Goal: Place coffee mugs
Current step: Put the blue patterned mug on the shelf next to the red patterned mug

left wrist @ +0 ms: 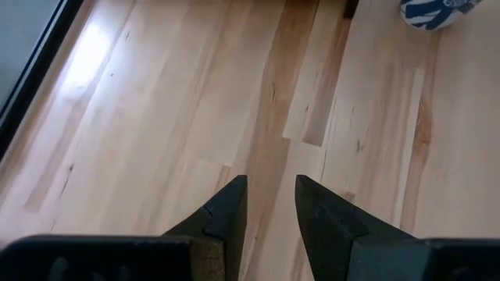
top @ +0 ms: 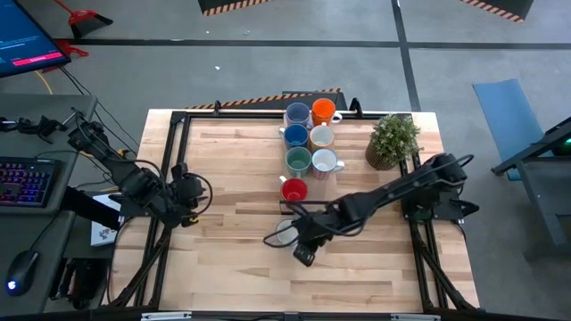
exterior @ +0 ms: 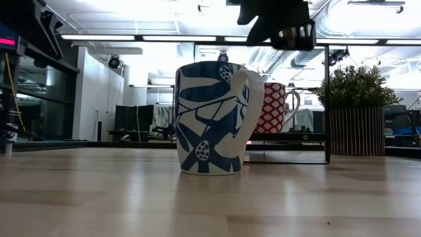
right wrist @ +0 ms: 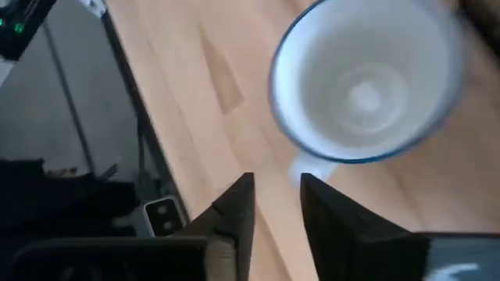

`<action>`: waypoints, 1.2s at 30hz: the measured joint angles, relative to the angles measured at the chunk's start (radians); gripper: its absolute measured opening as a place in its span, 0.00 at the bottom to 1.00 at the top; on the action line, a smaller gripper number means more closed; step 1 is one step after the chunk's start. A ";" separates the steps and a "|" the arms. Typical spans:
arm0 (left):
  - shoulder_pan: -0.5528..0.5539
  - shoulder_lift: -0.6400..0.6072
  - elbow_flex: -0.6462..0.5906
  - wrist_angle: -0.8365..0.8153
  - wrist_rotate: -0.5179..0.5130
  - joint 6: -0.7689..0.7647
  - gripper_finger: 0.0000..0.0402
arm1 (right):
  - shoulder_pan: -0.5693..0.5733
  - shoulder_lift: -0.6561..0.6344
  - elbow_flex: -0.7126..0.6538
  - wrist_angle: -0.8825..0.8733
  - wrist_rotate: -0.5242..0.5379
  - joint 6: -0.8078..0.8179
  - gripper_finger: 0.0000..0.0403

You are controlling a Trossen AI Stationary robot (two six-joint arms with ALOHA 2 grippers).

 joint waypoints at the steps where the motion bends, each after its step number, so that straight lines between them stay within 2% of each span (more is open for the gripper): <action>1: 0.000 0.000 0.000 0.000 0.000 0.007 0.25 | 0.000 0.015 0.007 0.004 -0.021 0.002 0.23; 4: 0.000 0.000 0.000 0.000 0.000 0.016 0.25 | 0.000 0.039 0.023 -0.006 -0.069 0.024 0.30; 8: 0.000 0.000 0.000 0.000 0.000 0.027 0.25 | -0.021 0.034 0.047 -0.029 -0.065 0.082 0.36; 14: 0.000 0.000 0.000 -0.001 -0.001 0.044 0.25 | -0.034 0.029 0.140 -0.217 0.054 0.102 0.37; 19: 0.000 0.000 -0.001 -0.001 -0.003 0.043 0.25 | -0.033 0.029 0.204 -0.347 0.112 0.138 0.37; 24: 0.000 0.000 -0.001 -0.003 -0.009 0.045 0.25 | -0.016 0.035 0.207 -0.351 0.175 0.187 0.37; 33: 0.000 0.000 -0.001 -0.004 -0.018 0.091 0.25 | 0.021 0.103 0.205 -0.328 0.172 0.297 0.37; 36: 0.000 0.000 -0.001 -0.005 -0.027 0.097 0.25 | 0.021 0.102 0.205 -0.327 0.202 0.326 0.37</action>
